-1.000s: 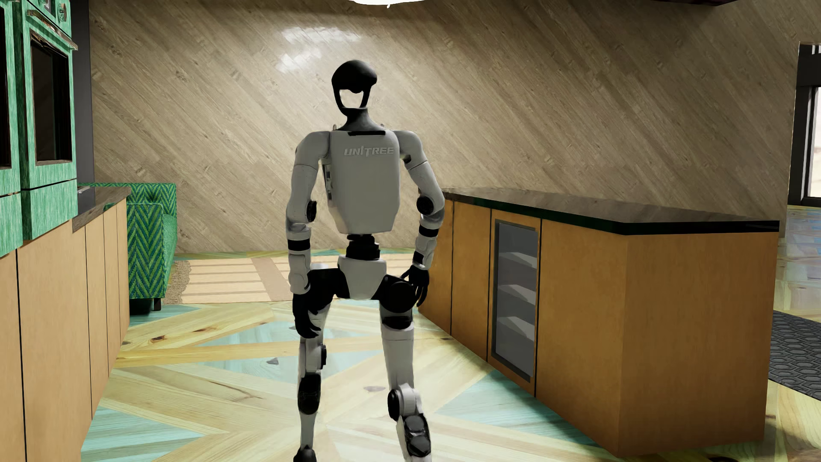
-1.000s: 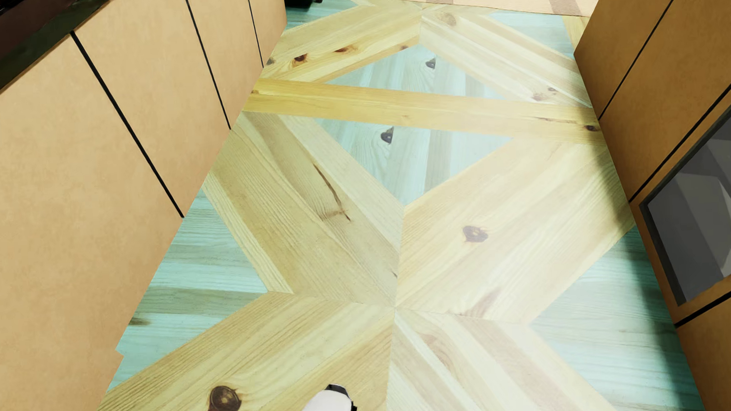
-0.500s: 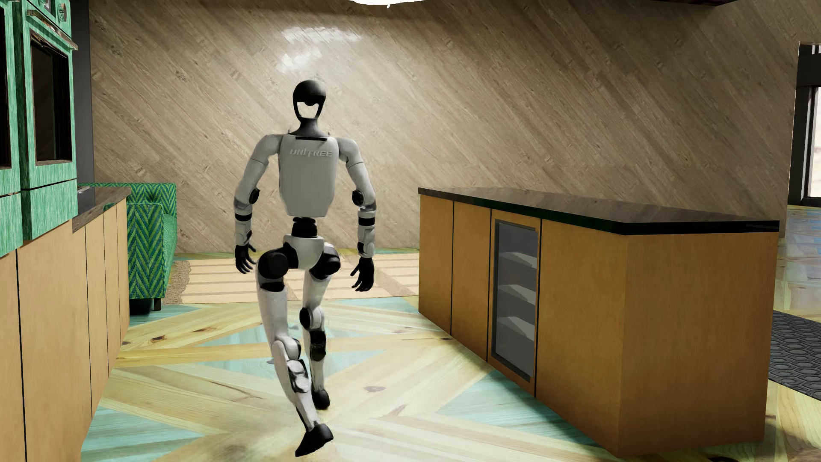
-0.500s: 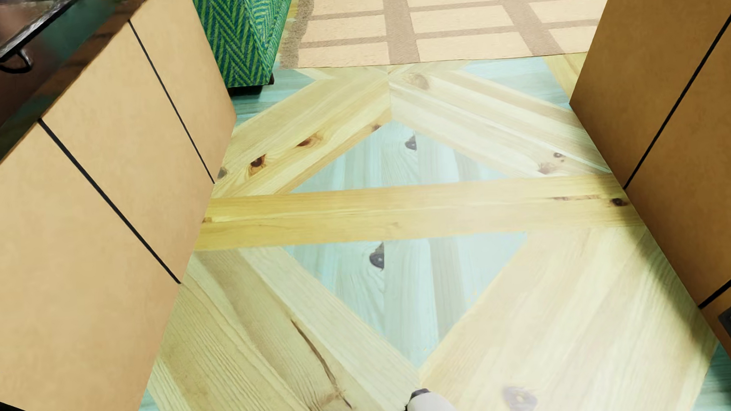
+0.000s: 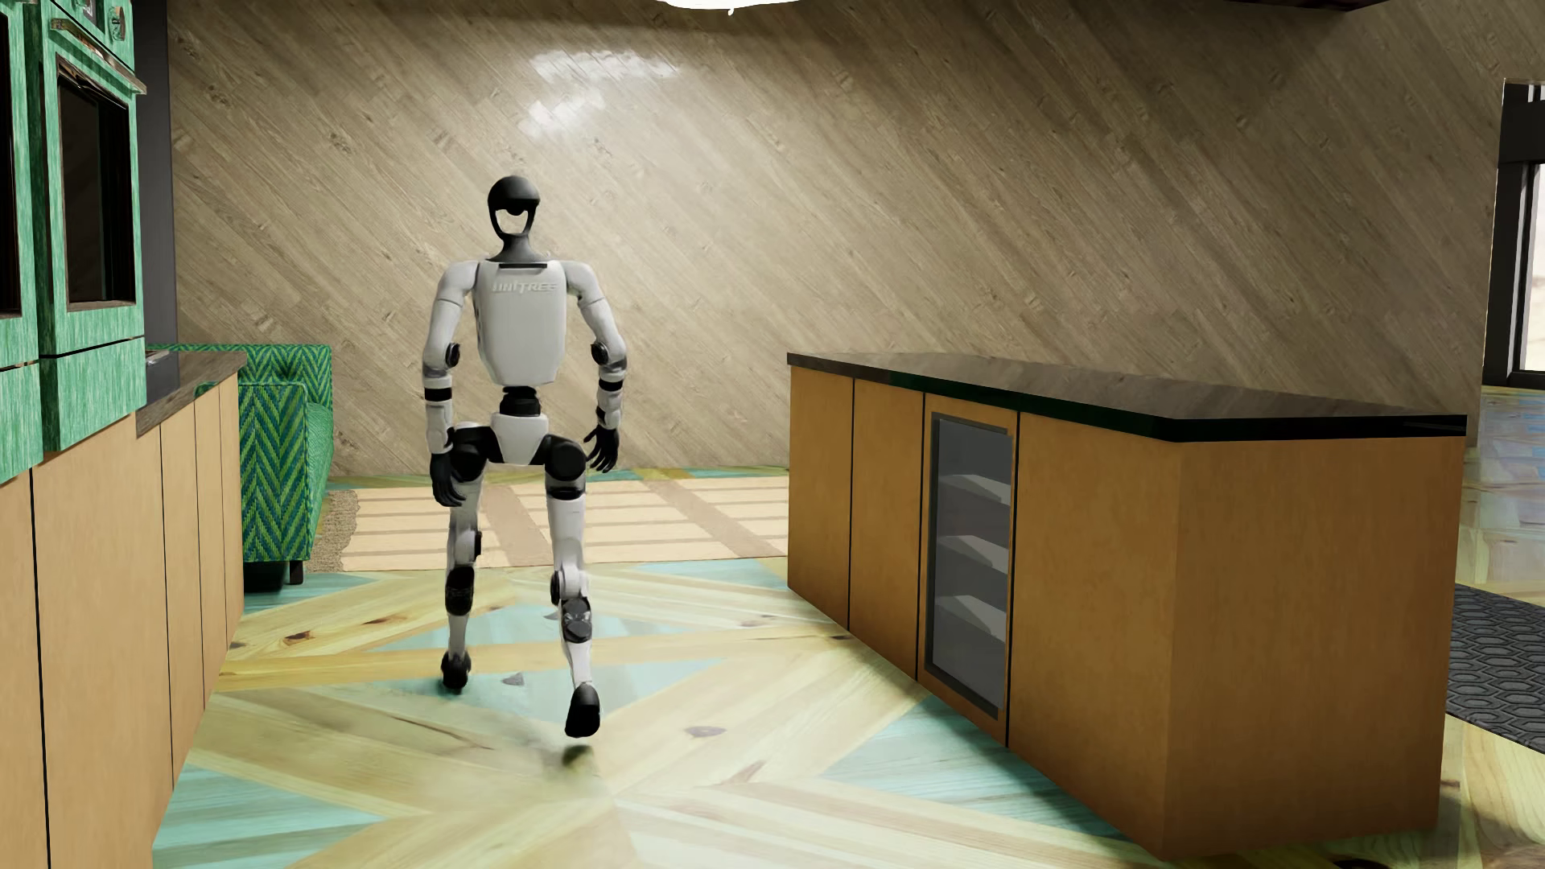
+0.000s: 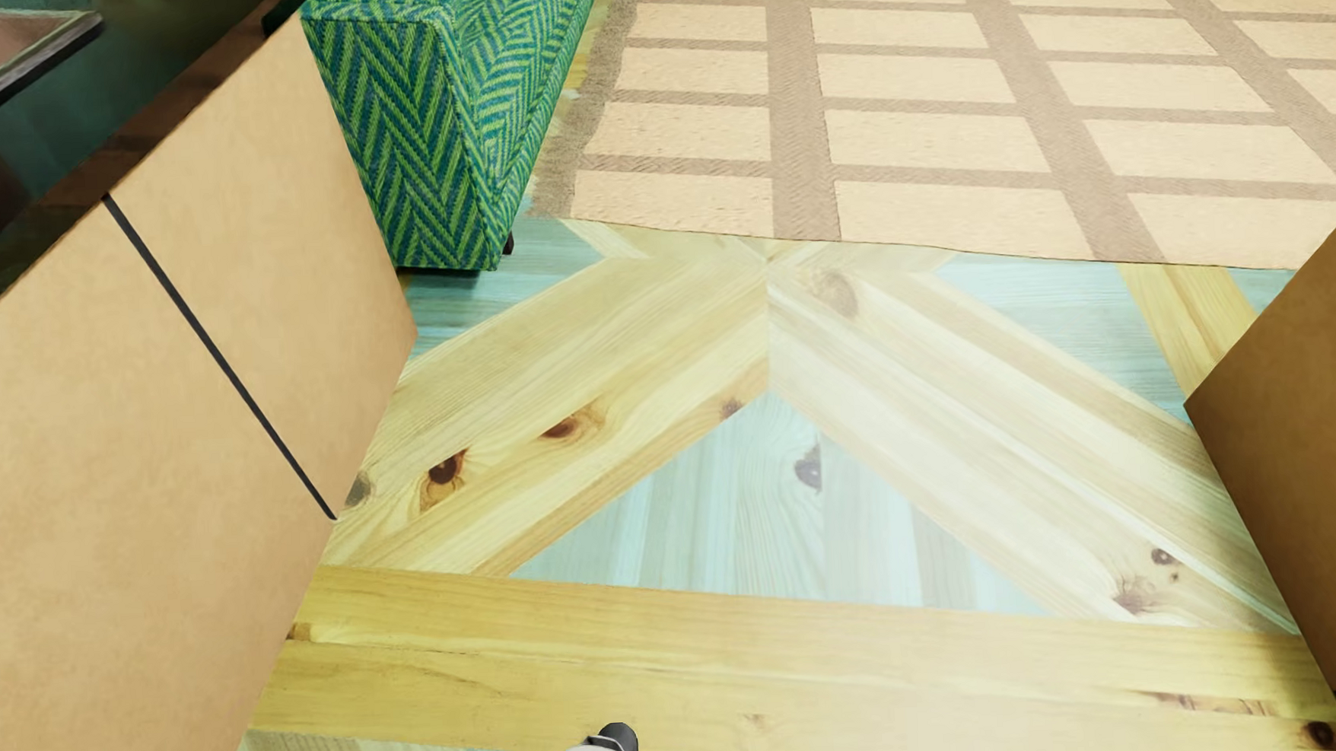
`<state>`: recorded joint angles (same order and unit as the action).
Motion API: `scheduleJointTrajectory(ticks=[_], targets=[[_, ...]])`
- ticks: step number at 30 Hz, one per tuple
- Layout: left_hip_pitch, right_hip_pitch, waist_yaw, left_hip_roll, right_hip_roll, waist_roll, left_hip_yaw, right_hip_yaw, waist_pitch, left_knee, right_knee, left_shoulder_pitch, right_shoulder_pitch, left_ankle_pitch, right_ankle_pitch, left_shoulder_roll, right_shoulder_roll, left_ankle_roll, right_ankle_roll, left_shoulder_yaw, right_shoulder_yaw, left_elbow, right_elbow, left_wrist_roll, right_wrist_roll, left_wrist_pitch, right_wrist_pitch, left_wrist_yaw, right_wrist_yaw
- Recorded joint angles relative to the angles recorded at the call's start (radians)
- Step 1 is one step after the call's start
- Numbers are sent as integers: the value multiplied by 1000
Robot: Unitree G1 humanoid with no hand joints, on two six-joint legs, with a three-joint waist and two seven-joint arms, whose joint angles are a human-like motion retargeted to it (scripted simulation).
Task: Walk around the counter
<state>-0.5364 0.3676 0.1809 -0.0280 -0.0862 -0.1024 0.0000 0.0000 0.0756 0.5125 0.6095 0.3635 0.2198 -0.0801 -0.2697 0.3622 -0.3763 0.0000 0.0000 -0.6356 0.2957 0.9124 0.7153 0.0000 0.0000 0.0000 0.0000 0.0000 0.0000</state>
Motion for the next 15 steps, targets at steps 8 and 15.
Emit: scheduleJointTrajectory(ticks=[8, 15], targets=[[532, -667, -345, -160, 0, -52, 0, 0, 18, -18, 669, -114, 160, -18, 24, 47, -6, 0, 0, 113, 128, -86, 168, 0, 0, 0, 0, 0, 0], [921, -907, -494, -77, -14, -52, 0, 0, -38, -39, -23, -233, 262, -198, 133, 71, -32, 0, 0, 271, 147, -296, 340, 0, 0, 0, 0, 0, 0]])
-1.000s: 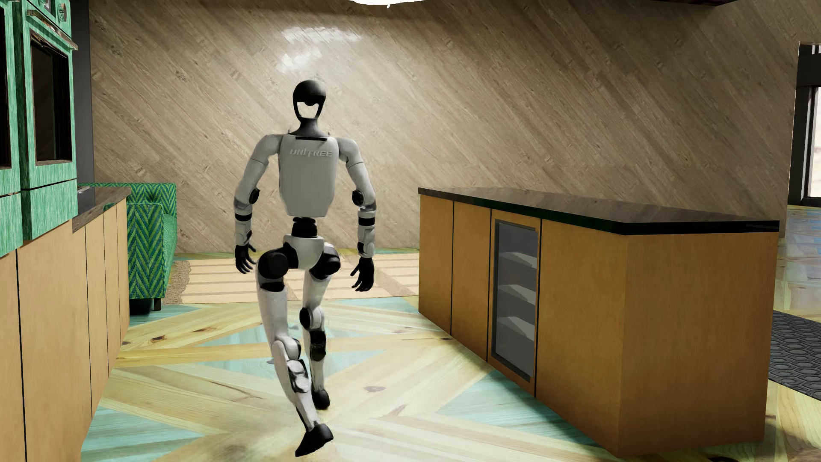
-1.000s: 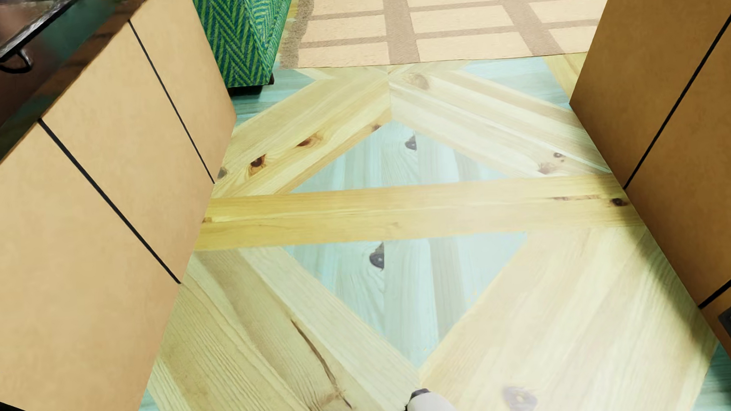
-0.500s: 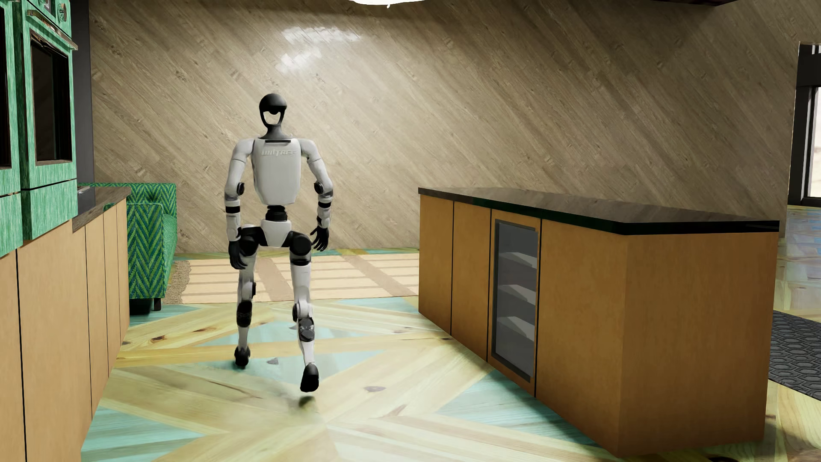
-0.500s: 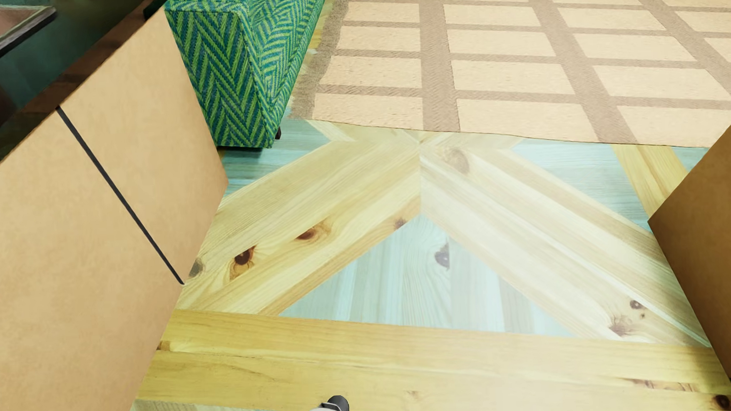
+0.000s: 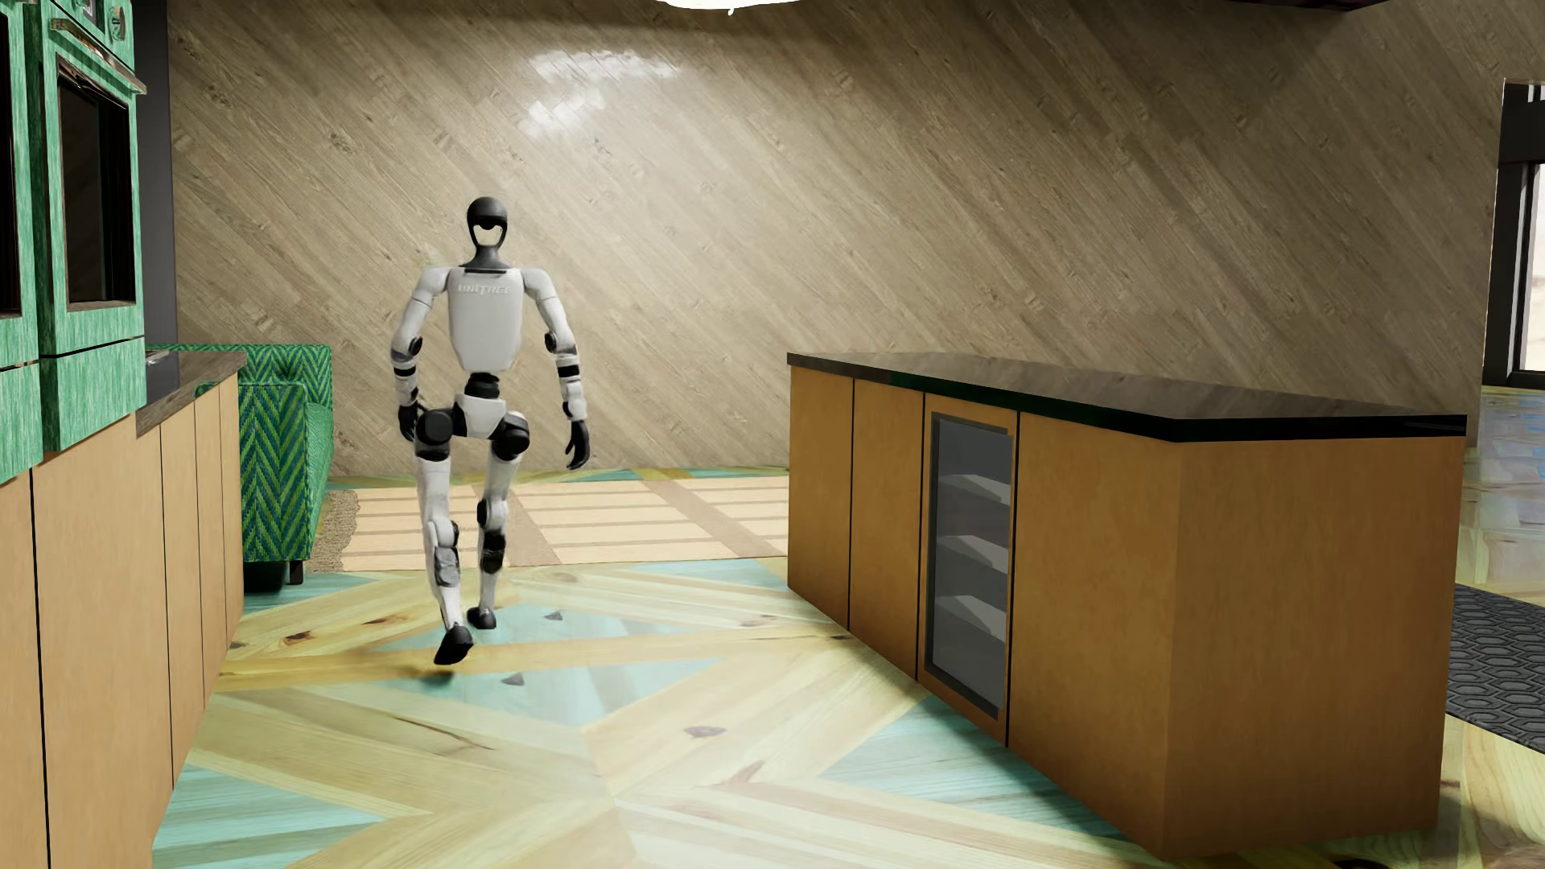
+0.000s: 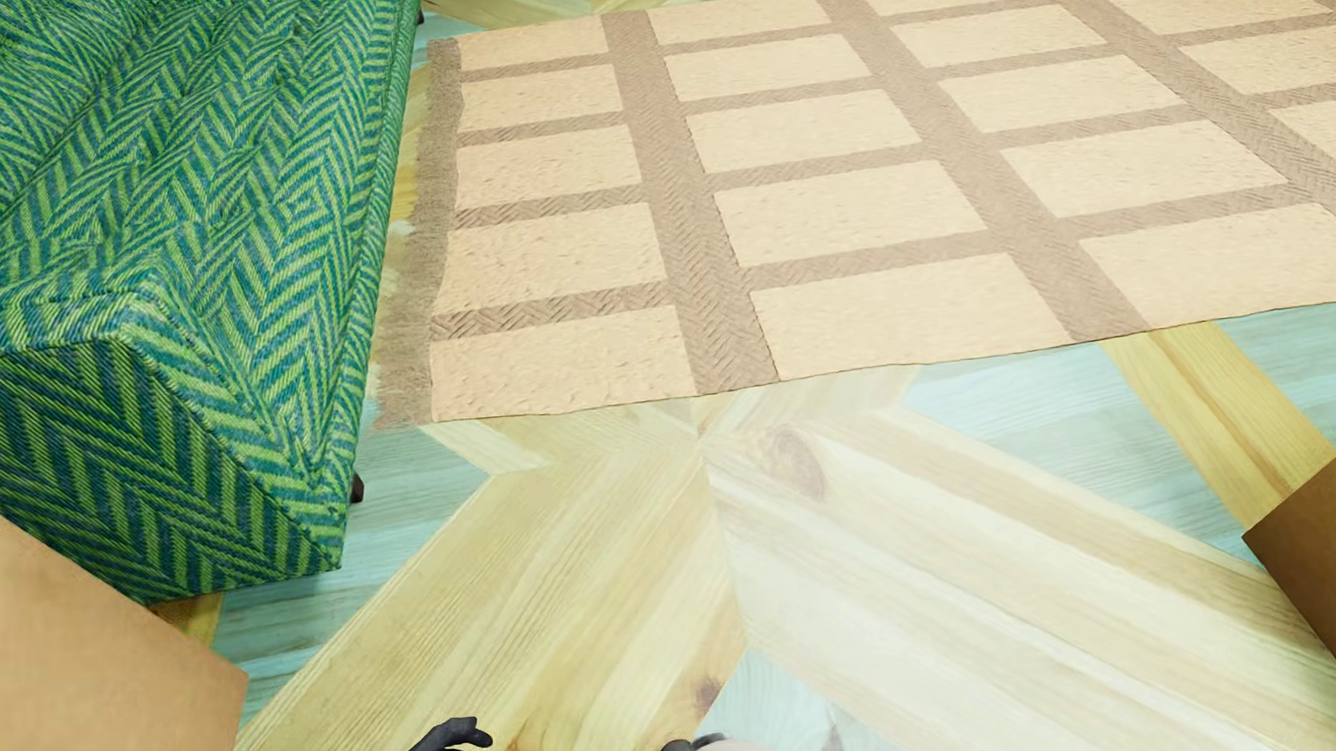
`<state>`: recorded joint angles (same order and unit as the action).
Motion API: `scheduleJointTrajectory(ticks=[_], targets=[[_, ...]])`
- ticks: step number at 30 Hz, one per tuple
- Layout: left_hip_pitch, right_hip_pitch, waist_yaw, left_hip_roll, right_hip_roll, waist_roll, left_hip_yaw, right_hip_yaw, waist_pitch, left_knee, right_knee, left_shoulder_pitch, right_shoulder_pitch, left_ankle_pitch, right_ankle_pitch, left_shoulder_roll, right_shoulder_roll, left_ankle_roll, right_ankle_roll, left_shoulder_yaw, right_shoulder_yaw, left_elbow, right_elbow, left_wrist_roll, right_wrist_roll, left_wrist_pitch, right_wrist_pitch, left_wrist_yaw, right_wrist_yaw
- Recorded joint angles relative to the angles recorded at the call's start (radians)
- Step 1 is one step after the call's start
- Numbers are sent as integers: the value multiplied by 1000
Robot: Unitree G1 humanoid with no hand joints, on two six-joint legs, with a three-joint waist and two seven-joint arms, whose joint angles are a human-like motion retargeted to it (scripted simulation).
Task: Walk around the counter
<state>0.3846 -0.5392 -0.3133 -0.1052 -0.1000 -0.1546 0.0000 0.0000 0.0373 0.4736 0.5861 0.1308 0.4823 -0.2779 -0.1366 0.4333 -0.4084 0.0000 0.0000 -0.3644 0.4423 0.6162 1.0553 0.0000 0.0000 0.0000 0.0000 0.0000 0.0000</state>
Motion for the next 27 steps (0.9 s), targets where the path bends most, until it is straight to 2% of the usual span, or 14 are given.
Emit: scheduleJointTrajectory(ticks=[1, 3, 6, 10, 11, 14, 15, 17, 18, 19, 20, 22, 24, 27], targets=[[-14, -23, 12, 34, 22, 8, 0, 0, 2, 126, 127, 19, -2, 137, -102, -17, 1, 0, 0, 15, 2, 31, 22, 0, 0, 0, 0, 0, 0], [-166, 22, 51, 95, 104, 16, 0, 0, 29, 591, 305, 54, -42, 322, -149, -42, 8, 0, 0, -9, 16, 172, 32, 0, 0, 0, 0, 0, 0], [-533, 302, 196, 64, 203, -38, 0, 0, 45, 1055, 154, 112, -102, 277, -112, -32, 28, 0, 0, -149, 16, 321, -147, 0, 0, 0, 0, 0, 0], [-838, 676, 421, 34, 151, -70, 0, 0, 36, 430, -81, 256, -186, 541, 26, -53, 40, 0, 0, -198, -23, 350, -378, 0, 0, 0, 0, 0, 0], [-880, 747, 439, 50, 125, -56, 0, 0, 27, 236, -102, 284, -206, 496, 53, -64, 28, 0, 0, -200, -28, 344, -434, 0, 0, 0, 0, 0, 0], [-981, 862, 501, 110, 22, -23, 0, 0, 3, -13, -87, 295, -226, 25, 213, -83, -4, 0, 0, -190, -71, 345, -577, 0, 0, 0, 0, 0, 0], [-1005, 892, 520, 107, -14, -28, 0, 0, 3, 14, -63, 288, -222, 68, 311, -76, 2, 0, 0, -182, -81, 345, -571, 0, 0, 0, 0, 0, 0], [-1069, 857, 488, 40, -59, -53, 0, 0, -36, 151, 90, 256, -189, 401, 572, -61, 29, 0, 0, -175, -84, 371, -473, 0, 0, 0, 0, 0, 0], [-1062, 781, 457, -5, -70, -69, 0, 0, -34, 251, 256, 230, -179, 477, 624, -53, 43, 0, 0, -170, -72, 385, -394, 0, 0, 0, 0, 0, 0], [-995, 677, 424, -52, -67, -75, 0, 0, -8, 304, 467, 193, -183, 463, 498, -42, 51, 0, 0, -165, -45, 388, -319, 0, 0, 0, 0, 0, 0], [-878, 561, 387, -86, -53, -68, 0, 0, 18, 281, 655, 151, -189, 426, 259, -33, 52, 0, 0, -154, -11, 383, -257, 0, 0, 0, 0, 0, 0], [-591, 356, 281, -89, -10, -22, 0, 0, 51, 147, 763, 85, -159, 295, -96, -8, 35, 0, 0, -153, 25, 325, -190, 0, 0, 0, 0, 0, 0], [-332, 210, 158, -54, 6, 22, 0, 0, 69, 9, 549, 34, -110, 135, -165, 21, 9, 0, 0, -120, 19, 226, -152, 0, 0, 0, 0, 0, 0], [-109, 63, 30, -14, -32, 42, 0, 0, 48, -78, 12, -97, -74, -60, -89, 45, -15, 0, 0, -49, -23, 128, -100, 0, 0, 0, 0, 0, 0]])
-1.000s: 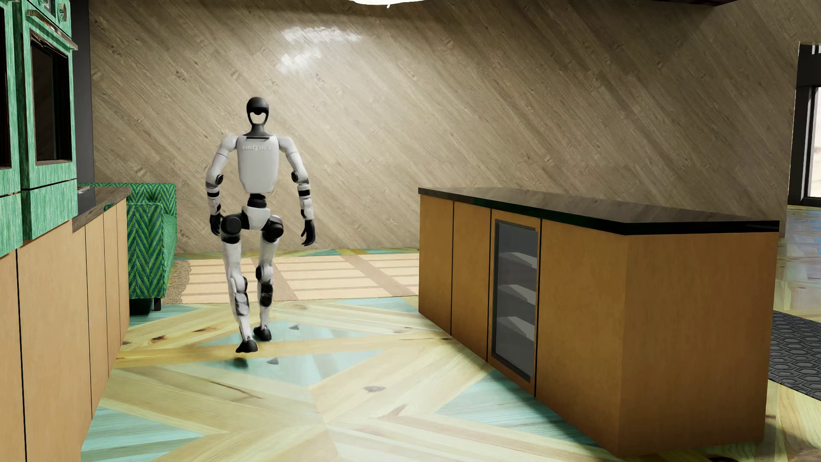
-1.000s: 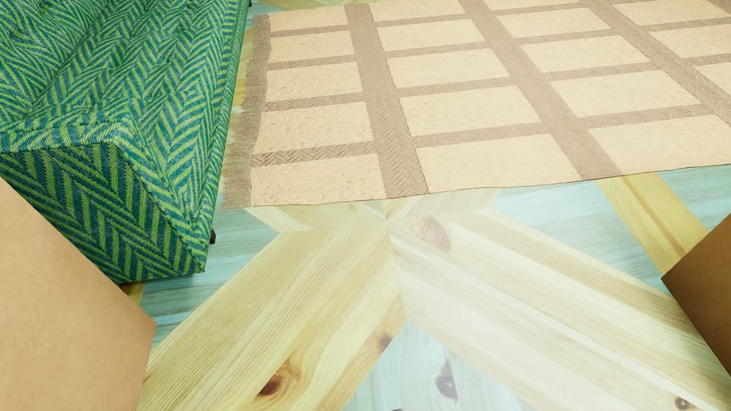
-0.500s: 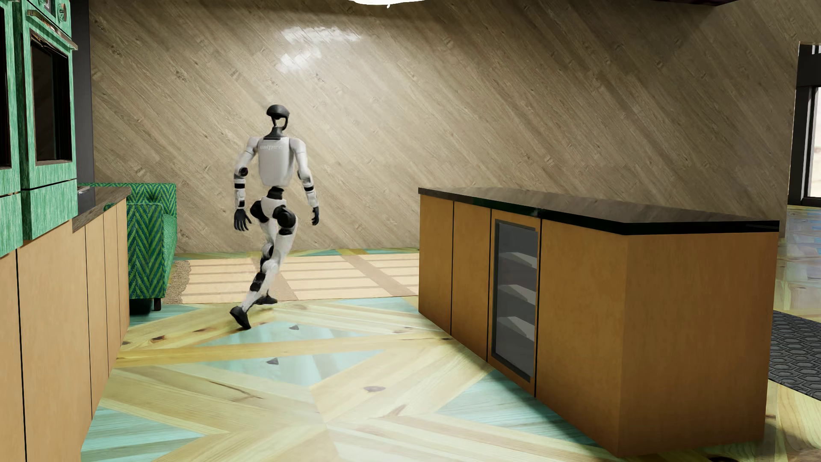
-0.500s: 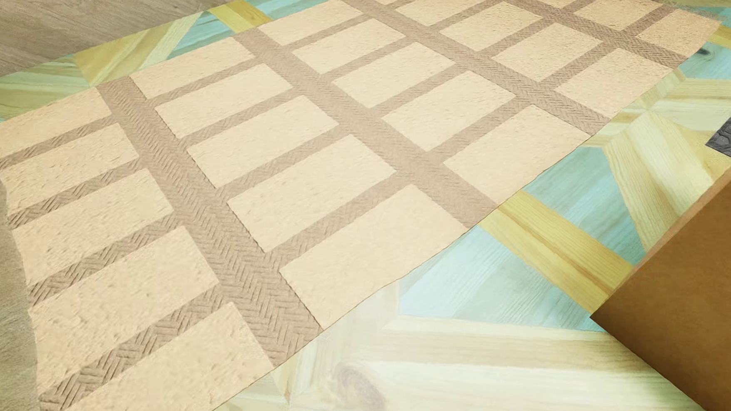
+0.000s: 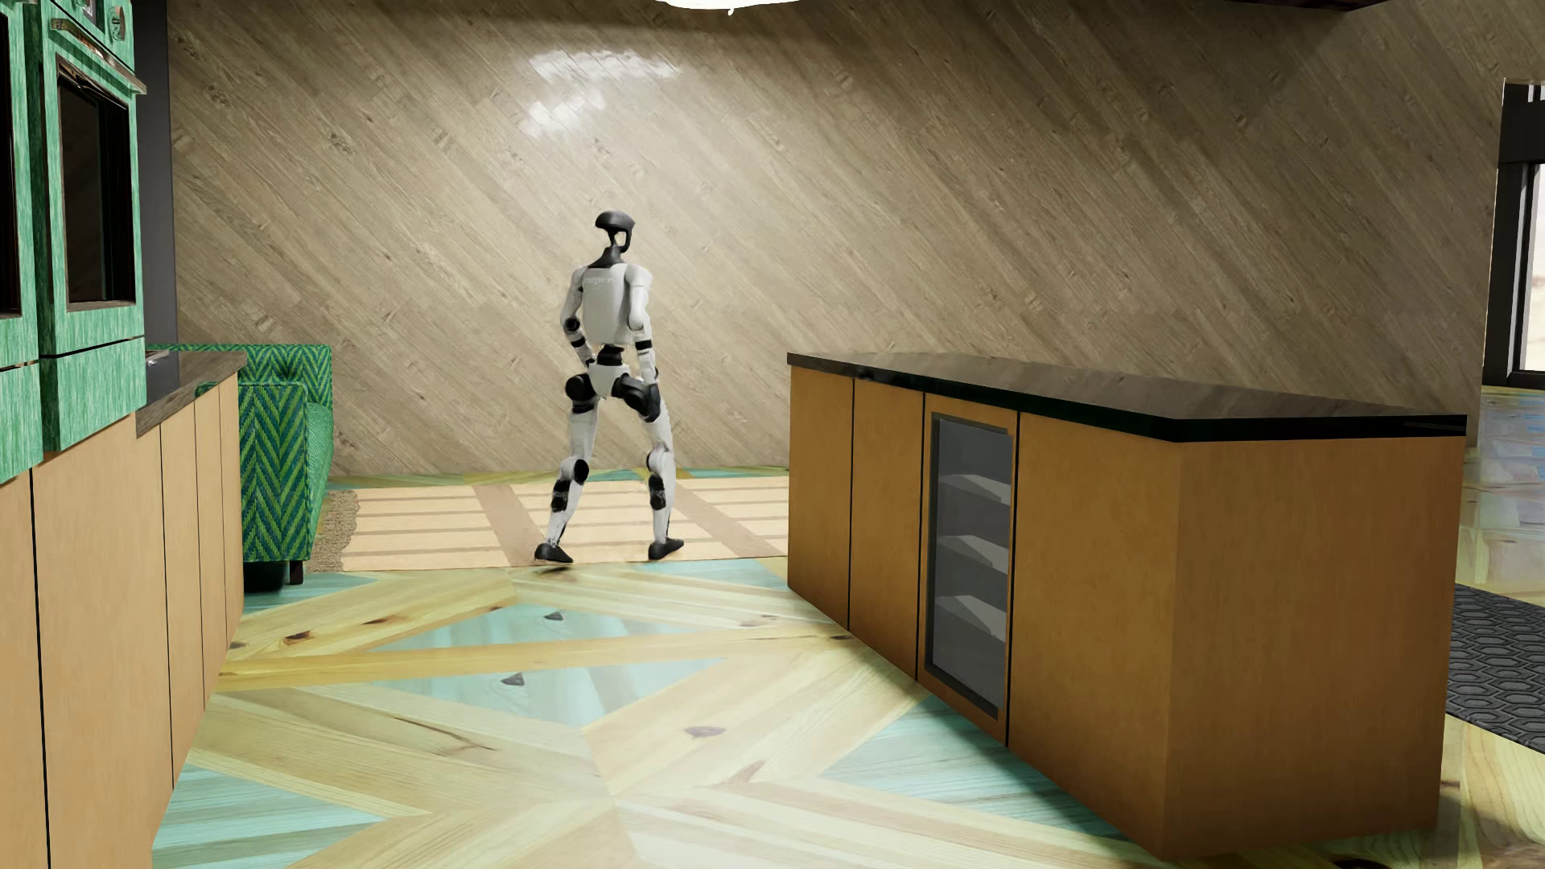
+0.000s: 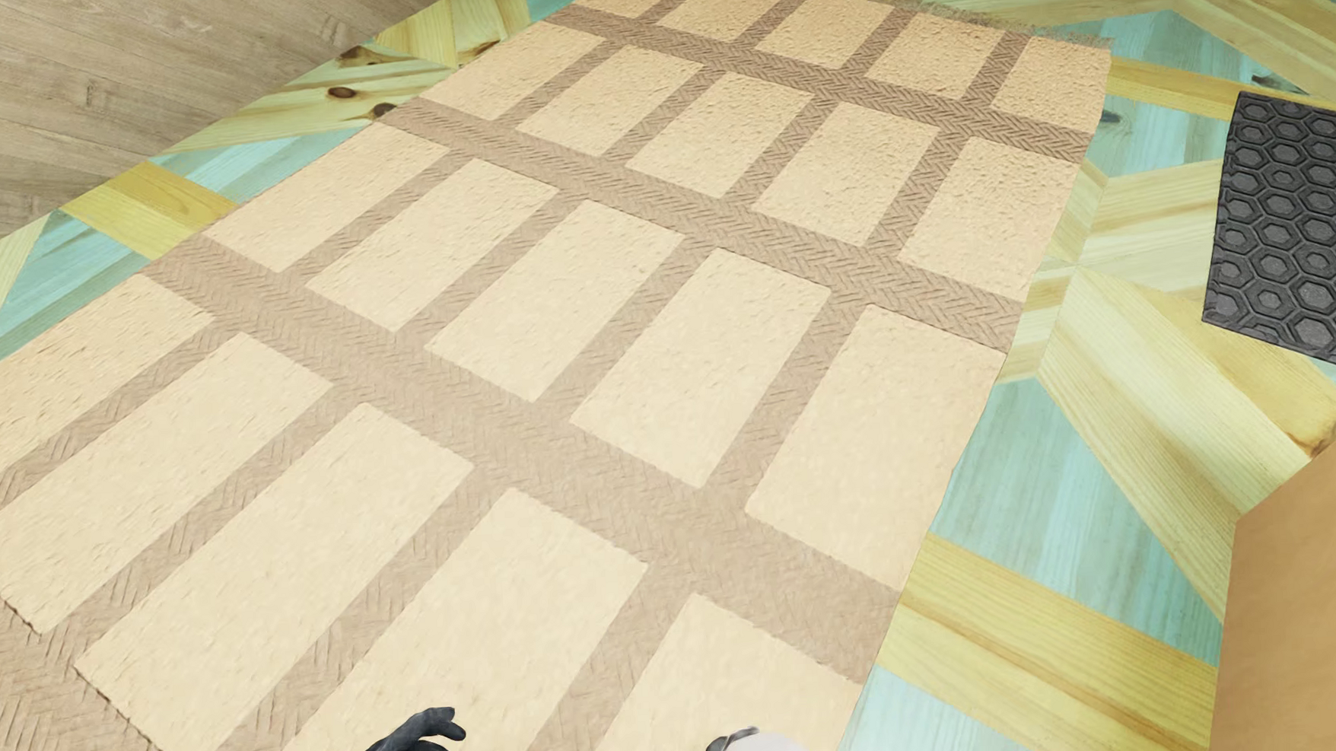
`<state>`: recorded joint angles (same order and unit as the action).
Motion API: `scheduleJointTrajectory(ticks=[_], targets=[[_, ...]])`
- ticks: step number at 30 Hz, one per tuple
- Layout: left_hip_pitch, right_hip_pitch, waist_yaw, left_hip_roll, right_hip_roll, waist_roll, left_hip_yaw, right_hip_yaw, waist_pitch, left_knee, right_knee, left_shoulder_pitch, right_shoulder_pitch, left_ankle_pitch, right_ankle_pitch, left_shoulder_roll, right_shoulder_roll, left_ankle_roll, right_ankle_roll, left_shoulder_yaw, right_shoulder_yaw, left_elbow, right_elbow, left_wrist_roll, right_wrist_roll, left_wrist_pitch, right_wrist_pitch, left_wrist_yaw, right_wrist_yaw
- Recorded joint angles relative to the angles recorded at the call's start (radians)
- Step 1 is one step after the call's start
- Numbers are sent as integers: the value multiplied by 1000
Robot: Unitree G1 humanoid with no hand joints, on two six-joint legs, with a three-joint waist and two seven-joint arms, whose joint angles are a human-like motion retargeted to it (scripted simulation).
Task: Walk around the counter
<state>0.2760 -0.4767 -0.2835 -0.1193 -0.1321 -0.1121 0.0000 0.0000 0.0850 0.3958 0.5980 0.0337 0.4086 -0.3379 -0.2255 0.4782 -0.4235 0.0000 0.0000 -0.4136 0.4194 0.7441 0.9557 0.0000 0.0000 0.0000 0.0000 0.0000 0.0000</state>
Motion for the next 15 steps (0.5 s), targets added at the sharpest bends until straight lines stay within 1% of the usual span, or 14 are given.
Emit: scheduleJointTrajectory(ticks=[1, 2, 3, 4, 5, 6, 7, 8, 9, 10, 12, 13, 14, 15], targets=[[48, -35, -31, 11, -21, 0, 0, 0, -11, 7, -101, -35, 11, -20, -8, 7, -4, 0, 0, 15, -13, -26, 16, 0, 0, 0, 0, 0, 0], [96, -66, -62, 41, -37, 9, 0, 0, -10, 27, -91, -51, 23, -8, -20, 9, -7, 0, 0, 36, -24, -55, 30, 0, 0, 0, 0, 0, 0], [135, -85, -91, 79, -39, 21, 0, 0, -5, 76, -8, -47, 33, 48, -10, 2, -8, 0, 0, 55, -26, -77, 49, 0, 0, 0, 0, 0, 0], [139, -101, -102, 109, -25, 41, 0, 0, -16, 173, 100, -26, 42, 163, 29, -18, -5, 0, 0, 70, -23, -85, 78, 0, 0, 0, 0, 0, 0], [96, -110, -90, 132, 4, 67, 0, 0, -30, 332, 208, 5, 42, 337, 73, -46, 0, 0, 0, 73, -12, -73, 112, 0, 0, 0, 0, 0, 0], [28, -63, -55, 148, 56, 90, 0, 0, -15, 544, 275, 41, 32, 505, 66, -67, 6, 0, 0, 63, -4, -51, 131, 0, 0, 0, 0, 0, 0], [-61, 25, -11, 147, 108, 97, 0, 0, 12, 767, 280, 71, 21, 559, 25, -77, 16, 0, 0, 31, -12, -29, 116, 0, 0, 0, 0, 0, 0], [-175, 118, 38, 126, 134, 93, 0, 0, 25, 938, 250, 87, 9, 490, -4, -93, 30, 0, 0, -22, -18, 17, 82, 0, 0, 0, 0, 0, 0], [-299, 224, 92, 88, 136, 75, 0, 0, 27, 1009, 186, 117, -3, 424, -13, -117, 44, 0, 0, -35, -35, 73, 28, 0, 0, 0, 0, 0, 0], [-407, 329, 158, 48, 128, 50, 0, 0, 24, 962, 112, 166, -12, 425, -14, -135, 58, 0, 0, -26, -57, 112, -44, 0, 0, 0, 0, 0, 0], [-561, 528, 288, 14, 108, 19, 0, 0, 24, 606, -18, 255, -38, 555, -19, -133, 61, 0, 0, -98, -82, 183, -210, 0, 0, 0, 0, 0, 0], [-618, 600, 337, 17, 94, 15, 0, 0, 20, 384, -55, 292, -71, 560, -32, -130, 56, 0, 0, -119, -85, 212, -284, 0, 0, 0, 0, 0, 0], [-660, 656, 378, 33, 89, 21, 0, 0, 14, 196, -75, 316, -115, 417, -58, -121, 44, 0, 0, -175, -87, 243, -348, 0, 0, 0, 0, 0, 0], [-692, 708, 415, 52, 82, 28, 0, 0, 8, 91, -82, 337, -156, 164, -92, -107, 32, 0, 0, -255, -94, 267, -397, 0, 0, 0, 0, 0, 0]])
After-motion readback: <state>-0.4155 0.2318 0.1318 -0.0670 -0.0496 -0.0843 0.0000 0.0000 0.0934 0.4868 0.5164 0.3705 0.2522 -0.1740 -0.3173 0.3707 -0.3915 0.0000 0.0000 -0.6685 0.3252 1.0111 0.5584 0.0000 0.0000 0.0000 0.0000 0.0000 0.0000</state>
